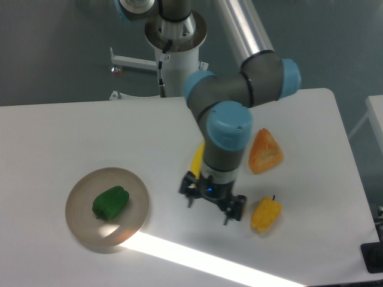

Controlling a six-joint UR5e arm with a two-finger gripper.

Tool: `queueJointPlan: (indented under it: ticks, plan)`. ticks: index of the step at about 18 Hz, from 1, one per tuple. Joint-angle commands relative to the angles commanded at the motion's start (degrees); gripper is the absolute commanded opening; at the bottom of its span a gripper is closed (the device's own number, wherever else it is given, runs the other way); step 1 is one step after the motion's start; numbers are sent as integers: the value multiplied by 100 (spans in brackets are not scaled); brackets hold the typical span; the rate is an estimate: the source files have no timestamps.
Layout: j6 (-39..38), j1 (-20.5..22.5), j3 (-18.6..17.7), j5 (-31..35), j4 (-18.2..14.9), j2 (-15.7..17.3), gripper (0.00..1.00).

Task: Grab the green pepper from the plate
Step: 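Move the gripper over the green pepper on the plate, then lower the open gripper around the green pepper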

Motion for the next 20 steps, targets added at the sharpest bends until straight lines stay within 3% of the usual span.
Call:
queueJointPlan:
  ticks: [3, 7, 13, 20]
  plan:
    - [-283, -202, -262, 9, 26, 26, 100]
    - [-266, -440, -834, 0, 351, 245, 100]
    - [-90, -713, -1327, -26, 782, 334, 100]
    - [165, -880, -1757, -9, 800, 465, 100]
